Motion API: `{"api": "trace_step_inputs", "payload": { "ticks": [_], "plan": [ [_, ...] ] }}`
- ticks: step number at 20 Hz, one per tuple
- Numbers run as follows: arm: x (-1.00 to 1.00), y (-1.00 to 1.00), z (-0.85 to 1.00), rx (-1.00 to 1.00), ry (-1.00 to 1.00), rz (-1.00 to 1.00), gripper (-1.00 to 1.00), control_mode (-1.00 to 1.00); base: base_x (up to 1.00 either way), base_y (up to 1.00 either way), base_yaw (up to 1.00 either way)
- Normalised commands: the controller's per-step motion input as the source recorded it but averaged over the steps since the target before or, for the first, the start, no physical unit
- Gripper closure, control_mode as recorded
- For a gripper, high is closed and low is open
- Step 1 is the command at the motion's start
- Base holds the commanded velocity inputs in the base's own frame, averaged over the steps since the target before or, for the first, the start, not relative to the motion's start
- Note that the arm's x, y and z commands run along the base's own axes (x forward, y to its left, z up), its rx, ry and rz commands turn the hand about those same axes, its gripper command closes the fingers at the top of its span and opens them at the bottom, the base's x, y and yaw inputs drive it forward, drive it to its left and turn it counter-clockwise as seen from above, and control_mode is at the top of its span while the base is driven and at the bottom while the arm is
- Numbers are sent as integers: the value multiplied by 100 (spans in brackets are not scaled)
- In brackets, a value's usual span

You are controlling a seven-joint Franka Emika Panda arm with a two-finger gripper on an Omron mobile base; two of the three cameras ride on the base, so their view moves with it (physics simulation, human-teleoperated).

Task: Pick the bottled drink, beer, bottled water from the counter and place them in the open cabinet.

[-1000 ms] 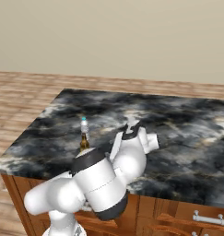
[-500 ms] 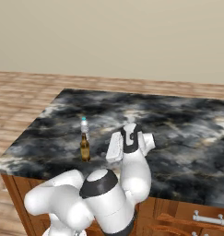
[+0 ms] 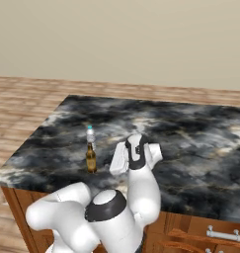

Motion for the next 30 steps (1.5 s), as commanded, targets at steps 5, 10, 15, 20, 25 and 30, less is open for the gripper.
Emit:
{"api": "trace_step_inputs", "payload": {
  "ticks": [5, 10, 15, 20, 25, 30],
  "plan": [
    [-20, 6, 0, 0, 0, -4, -100, -100, 0, 0, 0],
    [-26, 3, 0, 0, 0, -6, -100, -100, 0, 0, 0],
    [-11, 12, 5, 0, 0, -6, -100, -100, 0, 0, 0],
    [-2, 15, 19, 0, 0, -2, -100, -100, 0, 0, 0],
    [0, 13, 10, 0, 0, 0, -100, -100, 0, 0, 0],
    [-1, 17, 3, 0, 0, -1, -100, -100, 0, 0, 0]
  ]
}}
